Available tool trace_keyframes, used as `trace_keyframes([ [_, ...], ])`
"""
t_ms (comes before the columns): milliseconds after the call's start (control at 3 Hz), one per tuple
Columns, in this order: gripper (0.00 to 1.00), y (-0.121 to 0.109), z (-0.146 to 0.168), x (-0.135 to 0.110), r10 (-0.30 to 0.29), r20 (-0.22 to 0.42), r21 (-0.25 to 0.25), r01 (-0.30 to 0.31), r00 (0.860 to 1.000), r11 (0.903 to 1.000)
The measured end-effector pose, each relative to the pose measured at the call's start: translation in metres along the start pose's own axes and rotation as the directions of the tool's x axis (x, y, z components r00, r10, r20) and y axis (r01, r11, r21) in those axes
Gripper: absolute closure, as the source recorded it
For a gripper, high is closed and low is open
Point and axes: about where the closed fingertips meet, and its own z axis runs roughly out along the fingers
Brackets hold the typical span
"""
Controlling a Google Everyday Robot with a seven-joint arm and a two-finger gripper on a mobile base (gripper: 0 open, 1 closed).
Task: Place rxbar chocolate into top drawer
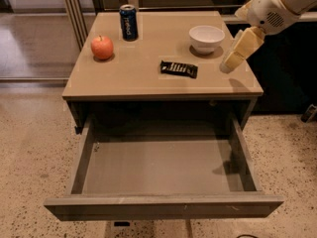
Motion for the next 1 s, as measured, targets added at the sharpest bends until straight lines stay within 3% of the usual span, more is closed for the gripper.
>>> trace_keyframes([
  [333, 0.35, -0.002, 0.007, 0.001, 0.006, 0.019, -0.006, -0.006, 1.0, 1.0],
  [667, 0.58, -0.005, 0.021, 0.001, 0.017, 0.067, -0.012, -0.016, 0.998, 0.9998],
  [1000, 0.81, -0.015, 0.055, -0.004, 0.027, 0.185, -0.021, -0.024, 0.982, 0.9995],
])
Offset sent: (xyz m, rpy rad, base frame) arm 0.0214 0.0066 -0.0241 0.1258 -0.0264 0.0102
